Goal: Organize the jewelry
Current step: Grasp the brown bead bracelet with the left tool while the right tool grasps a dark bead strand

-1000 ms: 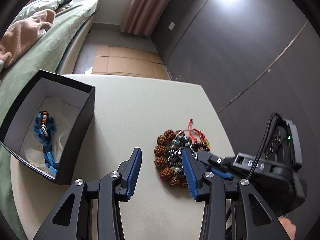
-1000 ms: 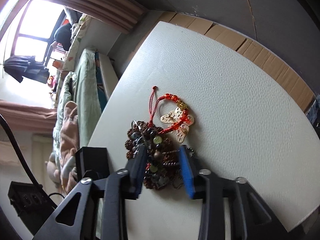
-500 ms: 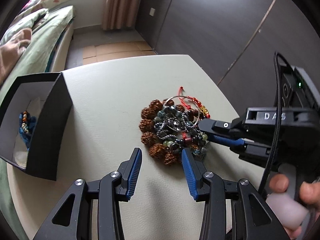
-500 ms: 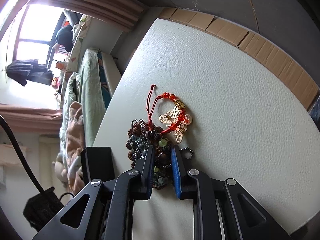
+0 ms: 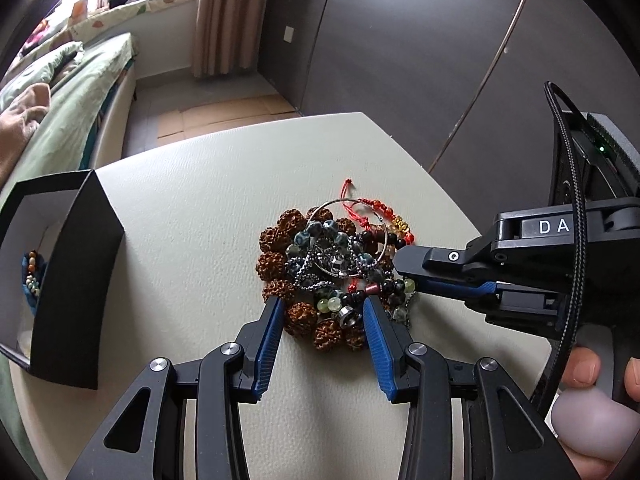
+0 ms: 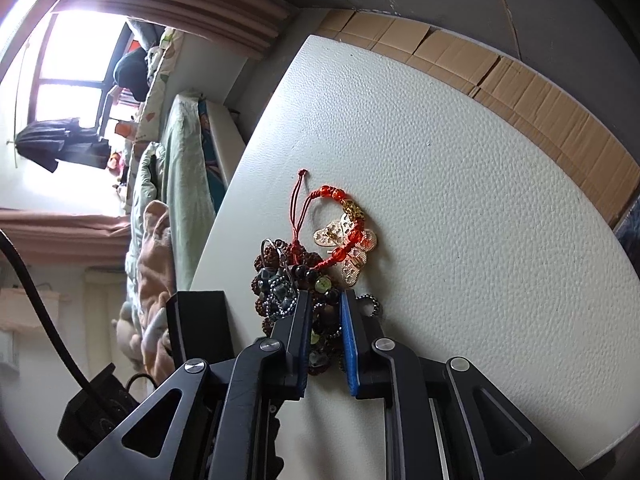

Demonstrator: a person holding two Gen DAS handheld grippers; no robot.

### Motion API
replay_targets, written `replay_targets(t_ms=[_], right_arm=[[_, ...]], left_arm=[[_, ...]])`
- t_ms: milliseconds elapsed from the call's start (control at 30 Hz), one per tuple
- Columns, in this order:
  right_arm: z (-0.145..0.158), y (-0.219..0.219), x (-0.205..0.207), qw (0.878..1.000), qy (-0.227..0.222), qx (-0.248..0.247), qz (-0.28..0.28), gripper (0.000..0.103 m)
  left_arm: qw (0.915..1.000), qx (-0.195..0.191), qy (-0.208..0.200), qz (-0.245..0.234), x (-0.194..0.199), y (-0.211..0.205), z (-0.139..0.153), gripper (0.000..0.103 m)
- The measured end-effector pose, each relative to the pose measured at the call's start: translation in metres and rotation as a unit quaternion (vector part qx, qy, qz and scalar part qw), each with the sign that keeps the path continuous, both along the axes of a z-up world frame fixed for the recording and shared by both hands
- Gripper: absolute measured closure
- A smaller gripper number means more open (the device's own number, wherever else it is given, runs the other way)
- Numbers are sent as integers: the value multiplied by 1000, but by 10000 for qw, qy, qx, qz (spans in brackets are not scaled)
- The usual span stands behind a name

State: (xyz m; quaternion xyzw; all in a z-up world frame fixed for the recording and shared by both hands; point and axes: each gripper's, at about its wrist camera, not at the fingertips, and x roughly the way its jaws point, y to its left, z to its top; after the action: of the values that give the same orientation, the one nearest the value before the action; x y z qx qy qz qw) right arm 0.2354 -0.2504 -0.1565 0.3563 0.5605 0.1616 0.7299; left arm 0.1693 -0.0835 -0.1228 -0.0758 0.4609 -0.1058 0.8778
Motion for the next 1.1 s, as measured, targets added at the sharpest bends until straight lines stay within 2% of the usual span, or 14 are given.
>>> replay_targets(t_ms=[167, 300, 533, 633, 1100], right_arm=[[4, 0, 0, 9999, -58, 91, 8, 90], [20, 0, -1, 9988, -367, 312, 44, 91], [56, -3, -8, 9904, -1211, 661, 25, 91], [70, -5, -13, 9862, -1491, 713, 27, 91], [96, -20, -27, 9777, -1856, 974, 145, 91]], left_arm=[[10000, 45, -9, 17, 2, 4, 1, 72], [9999, -66, 44, 90, 5, 10, 1, 79], [9976, -531, 246, 377, 10, 26, -3, 79], [9965, -604, 278, 506, 10, 28, -4, 79], [9909, -845, 383, 979, 24, 35, -14, 79]])
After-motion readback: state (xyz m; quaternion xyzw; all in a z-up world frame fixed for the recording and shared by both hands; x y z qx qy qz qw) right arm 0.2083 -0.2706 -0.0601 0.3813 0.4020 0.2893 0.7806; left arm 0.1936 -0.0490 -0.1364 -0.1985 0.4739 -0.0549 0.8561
